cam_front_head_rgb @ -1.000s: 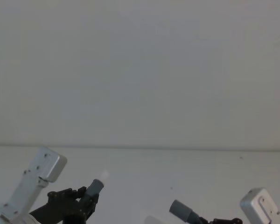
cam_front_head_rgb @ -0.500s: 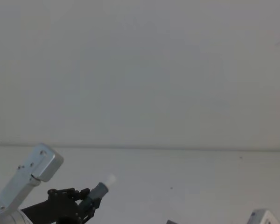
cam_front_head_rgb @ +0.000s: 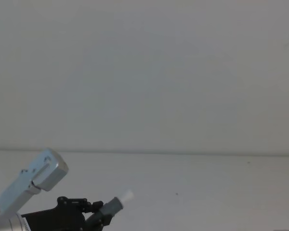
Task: Use both hands to pick up one end of the pipe from the table, align the ends, and insert them.
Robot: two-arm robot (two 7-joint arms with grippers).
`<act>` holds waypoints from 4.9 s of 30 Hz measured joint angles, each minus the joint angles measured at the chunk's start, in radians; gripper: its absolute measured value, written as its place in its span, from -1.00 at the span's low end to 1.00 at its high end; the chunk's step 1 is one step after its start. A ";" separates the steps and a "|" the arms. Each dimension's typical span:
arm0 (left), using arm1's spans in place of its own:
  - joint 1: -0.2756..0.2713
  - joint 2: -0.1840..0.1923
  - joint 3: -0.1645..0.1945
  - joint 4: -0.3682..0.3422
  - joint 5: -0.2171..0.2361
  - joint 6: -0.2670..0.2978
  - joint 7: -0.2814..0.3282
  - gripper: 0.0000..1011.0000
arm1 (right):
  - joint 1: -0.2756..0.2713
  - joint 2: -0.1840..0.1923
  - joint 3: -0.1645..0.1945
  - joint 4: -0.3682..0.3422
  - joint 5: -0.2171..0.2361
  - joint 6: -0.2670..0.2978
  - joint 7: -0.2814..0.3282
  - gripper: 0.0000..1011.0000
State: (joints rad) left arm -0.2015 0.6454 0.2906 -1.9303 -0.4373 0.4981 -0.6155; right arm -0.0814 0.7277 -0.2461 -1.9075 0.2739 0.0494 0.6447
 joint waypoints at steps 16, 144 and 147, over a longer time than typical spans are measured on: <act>-0.066 0.063 0.056 0.032 -0.033 -0.036 -0.162 -0.35 | -0.016 0.060 0.023 0.003 0.017 -0.087 0.037 -0.87; -0.279 0.114 0.282 0.128 -0.145 -0.031 -0.361 -0.35 | 0.130 0.137 -0.090 0.038 0.180 -0.165 0.121 -0.88; -0.286 0.113 0.288 0.134 -0.146 -0.032 -0.369 -0.35 | 0.135 0.142 -0.093 0.040 0.192 -0.169 0.136 -0.88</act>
State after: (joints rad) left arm -0.4873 0.7586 0.5788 -1.7959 -0.5837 0.4663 -0.9845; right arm 0.0538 0.8692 -0.3392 -1.8673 0.4657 -0.1198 0.7805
